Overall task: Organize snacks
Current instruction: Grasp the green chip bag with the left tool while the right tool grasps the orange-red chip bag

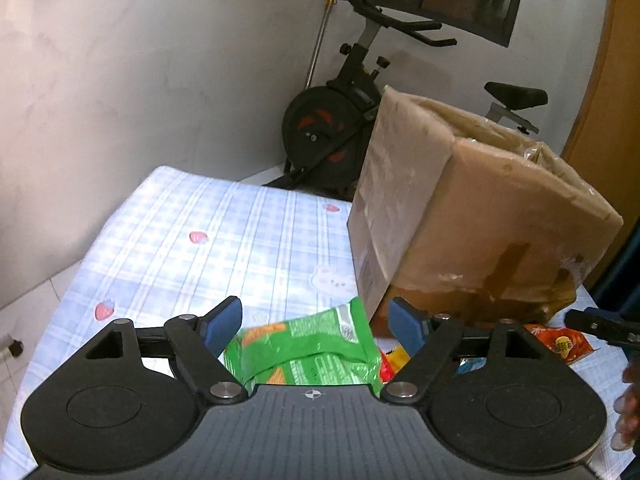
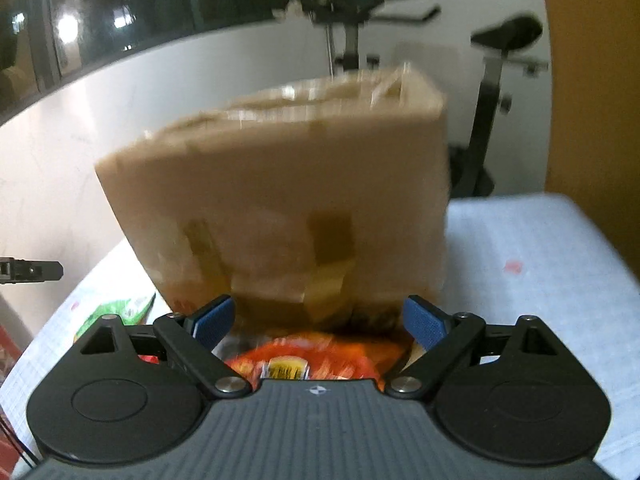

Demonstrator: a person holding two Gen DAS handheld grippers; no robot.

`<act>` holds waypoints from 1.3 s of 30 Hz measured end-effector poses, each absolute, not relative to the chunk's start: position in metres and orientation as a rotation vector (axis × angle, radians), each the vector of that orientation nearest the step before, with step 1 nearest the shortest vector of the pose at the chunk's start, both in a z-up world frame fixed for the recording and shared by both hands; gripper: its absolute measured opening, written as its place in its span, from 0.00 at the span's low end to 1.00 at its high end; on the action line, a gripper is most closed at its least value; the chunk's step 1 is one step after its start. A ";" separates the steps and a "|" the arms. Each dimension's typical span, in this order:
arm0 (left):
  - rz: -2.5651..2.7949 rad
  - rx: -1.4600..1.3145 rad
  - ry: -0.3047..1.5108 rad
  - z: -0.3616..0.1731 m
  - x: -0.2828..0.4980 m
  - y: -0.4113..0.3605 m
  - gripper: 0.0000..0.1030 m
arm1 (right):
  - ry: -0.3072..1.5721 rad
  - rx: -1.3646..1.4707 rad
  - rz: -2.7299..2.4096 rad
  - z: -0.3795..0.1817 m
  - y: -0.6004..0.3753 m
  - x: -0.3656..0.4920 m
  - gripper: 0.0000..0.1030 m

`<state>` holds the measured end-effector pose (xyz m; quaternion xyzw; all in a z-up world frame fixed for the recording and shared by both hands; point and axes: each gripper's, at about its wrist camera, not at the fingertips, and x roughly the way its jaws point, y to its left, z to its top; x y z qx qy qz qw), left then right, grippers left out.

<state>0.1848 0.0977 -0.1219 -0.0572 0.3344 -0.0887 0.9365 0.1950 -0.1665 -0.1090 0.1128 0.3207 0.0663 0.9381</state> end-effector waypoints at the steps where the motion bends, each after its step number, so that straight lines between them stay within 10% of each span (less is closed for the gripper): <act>1: -0.177 -0.122 0.684 -0.125 0.184 0.100 0.81 | 0.671 0.240 0.124 -0.112 -0.166 0.200 0.91; 29: -0.150 -0.158 0.766 -0.204 0.209 0.094 0.95 | 0.789 0.303 0.101 -0.146 -0.160 0.196 0.80; 39: -0.102 -0.201 0.738 -0.202 0.187 0.084 0.84 | 0.757 0.348 0.114 -0.152 -0.164 0.186 0.79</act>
